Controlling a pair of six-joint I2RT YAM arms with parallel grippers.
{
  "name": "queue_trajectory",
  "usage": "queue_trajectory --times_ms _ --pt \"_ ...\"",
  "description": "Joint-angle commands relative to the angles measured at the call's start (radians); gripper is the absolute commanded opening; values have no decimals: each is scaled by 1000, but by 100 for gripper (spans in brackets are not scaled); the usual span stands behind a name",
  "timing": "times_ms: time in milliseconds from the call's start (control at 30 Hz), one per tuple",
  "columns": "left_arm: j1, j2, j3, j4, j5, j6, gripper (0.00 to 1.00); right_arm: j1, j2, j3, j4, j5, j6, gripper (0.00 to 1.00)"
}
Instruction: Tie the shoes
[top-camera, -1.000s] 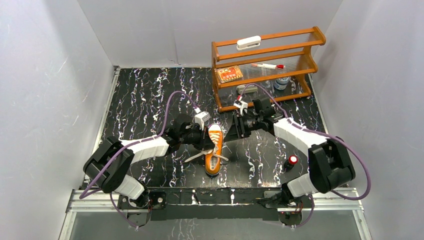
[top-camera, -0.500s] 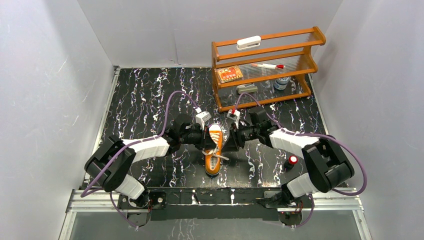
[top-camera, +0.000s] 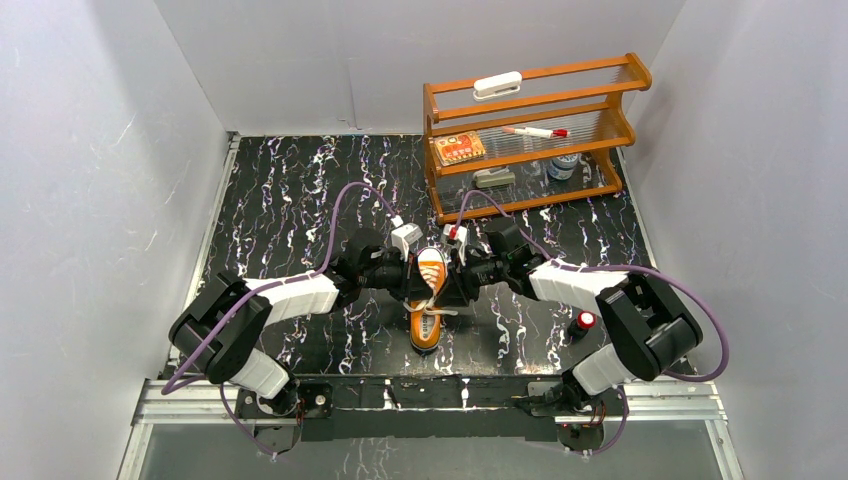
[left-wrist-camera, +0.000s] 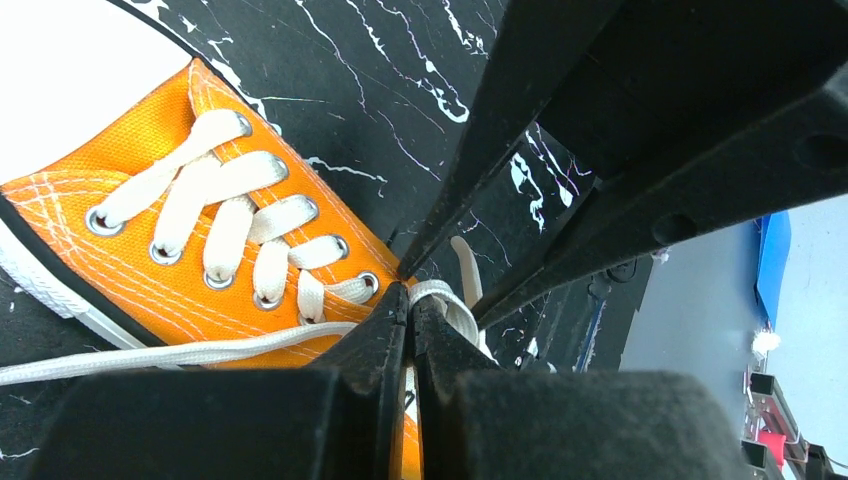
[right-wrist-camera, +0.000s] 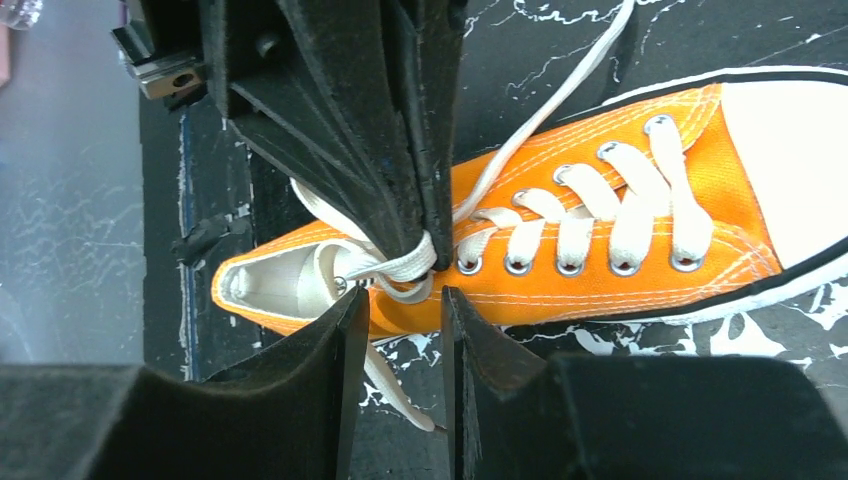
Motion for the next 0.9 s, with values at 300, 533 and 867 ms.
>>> queue_trajectory --times_ms 300,533,867 --pt "-4 -5 5 14 45 16 0 8 1 41 17 53 -47 45" --pt "-4 -2 8 18 44 12 0 32 34 61 32 39 -38 41" --pt "3 -50 33 -126 -43 45 18 36 5 59 -22 75 -42 0"
